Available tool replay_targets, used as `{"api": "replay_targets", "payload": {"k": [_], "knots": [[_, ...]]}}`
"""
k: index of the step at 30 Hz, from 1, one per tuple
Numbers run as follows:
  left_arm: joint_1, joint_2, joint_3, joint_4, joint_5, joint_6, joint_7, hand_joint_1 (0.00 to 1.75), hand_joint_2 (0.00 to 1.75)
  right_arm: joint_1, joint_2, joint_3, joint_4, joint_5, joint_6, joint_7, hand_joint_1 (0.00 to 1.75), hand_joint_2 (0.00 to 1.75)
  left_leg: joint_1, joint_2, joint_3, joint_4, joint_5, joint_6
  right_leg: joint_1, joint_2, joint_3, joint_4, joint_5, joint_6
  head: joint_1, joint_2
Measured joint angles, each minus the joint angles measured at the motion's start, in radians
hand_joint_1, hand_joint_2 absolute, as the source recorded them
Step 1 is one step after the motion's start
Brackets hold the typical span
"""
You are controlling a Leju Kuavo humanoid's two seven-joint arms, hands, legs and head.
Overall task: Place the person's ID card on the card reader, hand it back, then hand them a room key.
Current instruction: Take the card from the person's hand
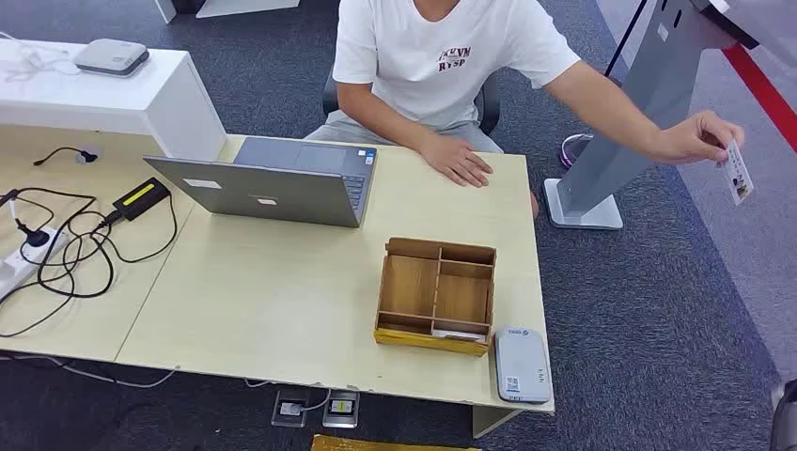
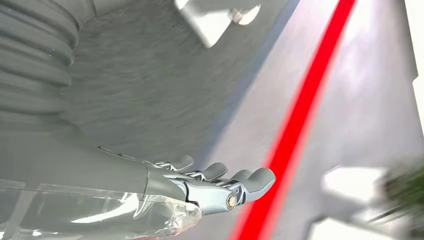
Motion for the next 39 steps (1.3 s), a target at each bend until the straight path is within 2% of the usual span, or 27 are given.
{"api": "replay_targets", "payload": {"k": [2,5,8,12,20,31,33,37,39], "knots": [[-0.001,-0.009,0.000,0.000,-0.001,0.011,-0.016,0.00,1.75,-0.020,0.008,0.089,-0.074,0.074,0.019,-0.006,0.00,1.75,0.000,-0.001,0.000,0.000,0.000,0.000,0.000,-0.001,0.000,0.000,0.000,0.000,0.000,0.000],[-0.001,-0.026,0.000,0.000,-0.018,0.025,-0.071,0.00,1.75,-0.071,0.028,0.305,-0.235,0.371,0.062,-0.042,0.00,1.75,0.000,-0.003,-0.001,0.000,0.001,-0.001,0.000,-0.003,0.000,0.000,0.000,0.000,0.000,0.000],[-0.001,-0.030,0.000,0.000,-0.033,0.023,-0.095,0.00,1.75,-0.099,0.036,0.395,-0.290,0.544,0.073,-0.067,0.00,1.75,0.000,-0.005,-0.001,0.000,0.001,-0.001,0.000,-0.005,0.000,0.000,0.000,0.000,0.000,0.000],[-0.001,-0.031,0.000,0.000,-0.038,0.021,-0.105,0.00,1.75,-0.127,0.046,0.475,-0.330,0.657,0.105,-0.090,0.00,1.75,0.000,-0.006,-0.002,0.000,0.001,-0.001,0.000,-0.006,0.000,0.000,0.000,0.000,0.000,0.000],[-0.001,-0.036,0.000,0.000,-0.031,0.017,-0.105,0.00,1.75,-0.184,0.083,0.582,-0.331,0.736,0.126,-0.121,0.00,1.75,0.000,-0.007,-0.002,0.000,0.002,-0.001,0.000,-0.007,0.000,0.000,0.000,0.000,0.001,0.000],[-0.001,-0.041,0.000,0.002,-0.030,0.022,-0.101,0.00,1.75,-0.199,0.114,0.624,-0.307,0.756,0.123,-0.112,0.00,1.75,0.000,-0.008,-0.003,0.000,0.002,-0.001,0.000,-0.007,-0.001,0.000,0.000,0.000,0.001,0.000],[-0.001,-0.041,0.000,0.003,-0.030,0.023,-0.101,0.00,1.75,-0.199,0.117,0.629,-0.302,0.760,0.123,-0.109,0.07,1.75,0.000,-0.008,-0.003,0.000,0.002,-0.001,0.000,-0.007,-0.001,0.000,0.000,0.000,0.001,0.000],[0.000,-0.042,0.000,0.004,-0.030,0.024,-0.101,0.00,1.75,-0.200,0.122,0.635,-0.297,0.761,0.130,-0.105,1.74,1.75,0.000,-0.008,-0.003,0.000,0.002,-0.001,0.000,-0.007,-0.001,0.000,0.000,0.000,0.001,0.000],[0.000,-0.043,0.000,0.004,-0.029,0.024,-0.101,0.00,1.75,-0.200,0.124,0.635,-0.297,0.760,0.138,-0.105,1.75,1.75,0.000,-0.008,-0.003,0.000,0.002,-0.001,0.000,-0.007,-0.001,0.000,0.000,0.000,0.000,0.000]]}}
